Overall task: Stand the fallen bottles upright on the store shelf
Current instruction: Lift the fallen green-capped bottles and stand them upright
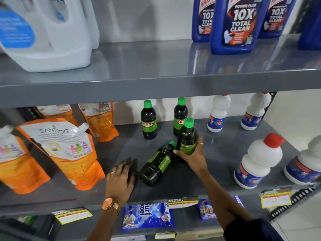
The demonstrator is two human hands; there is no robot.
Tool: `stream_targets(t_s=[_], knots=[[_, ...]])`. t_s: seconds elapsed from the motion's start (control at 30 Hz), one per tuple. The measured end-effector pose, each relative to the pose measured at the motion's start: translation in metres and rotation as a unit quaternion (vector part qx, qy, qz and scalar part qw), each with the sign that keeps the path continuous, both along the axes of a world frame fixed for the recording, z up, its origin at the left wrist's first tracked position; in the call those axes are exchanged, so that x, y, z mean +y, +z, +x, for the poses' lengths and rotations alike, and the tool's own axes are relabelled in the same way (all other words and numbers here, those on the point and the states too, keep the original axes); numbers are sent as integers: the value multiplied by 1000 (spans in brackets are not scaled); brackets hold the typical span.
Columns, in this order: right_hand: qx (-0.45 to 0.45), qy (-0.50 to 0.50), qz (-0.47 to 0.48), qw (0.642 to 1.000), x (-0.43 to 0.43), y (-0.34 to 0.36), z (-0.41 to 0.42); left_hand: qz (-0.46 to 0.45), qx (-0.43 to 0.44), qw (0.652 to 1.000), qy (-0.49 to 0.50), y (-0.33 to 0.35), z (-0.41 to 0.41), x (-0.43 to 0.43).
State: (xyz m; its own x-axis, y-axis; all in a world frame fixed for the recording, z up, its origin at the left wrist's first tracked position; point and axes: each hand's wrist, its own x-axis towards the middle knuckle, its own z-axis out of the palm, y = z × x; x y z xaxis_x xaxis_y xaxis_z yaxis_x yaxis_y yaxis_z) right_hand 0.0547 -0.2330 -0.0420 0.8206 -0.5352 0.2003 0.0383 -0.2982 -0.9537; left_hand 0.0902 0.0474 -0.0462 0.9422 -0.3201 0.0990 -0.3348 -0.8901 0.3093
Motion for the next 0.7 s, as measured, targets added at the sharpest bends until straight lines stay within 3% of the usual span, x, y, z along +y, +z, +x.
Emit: stream_targets(t_s=[0.17,0.57,0.7], knots=[[-6,31,-10,999,-13,-22,-12,-2,-13,1000,-1,-3,2,1],[33,-135,-17,990,15,-17,-11,-12,-12,1000,1,-6,2,0],[11,-84,26,996,16,-17,-15,-14,-12,1000,2,-7,2,0]])
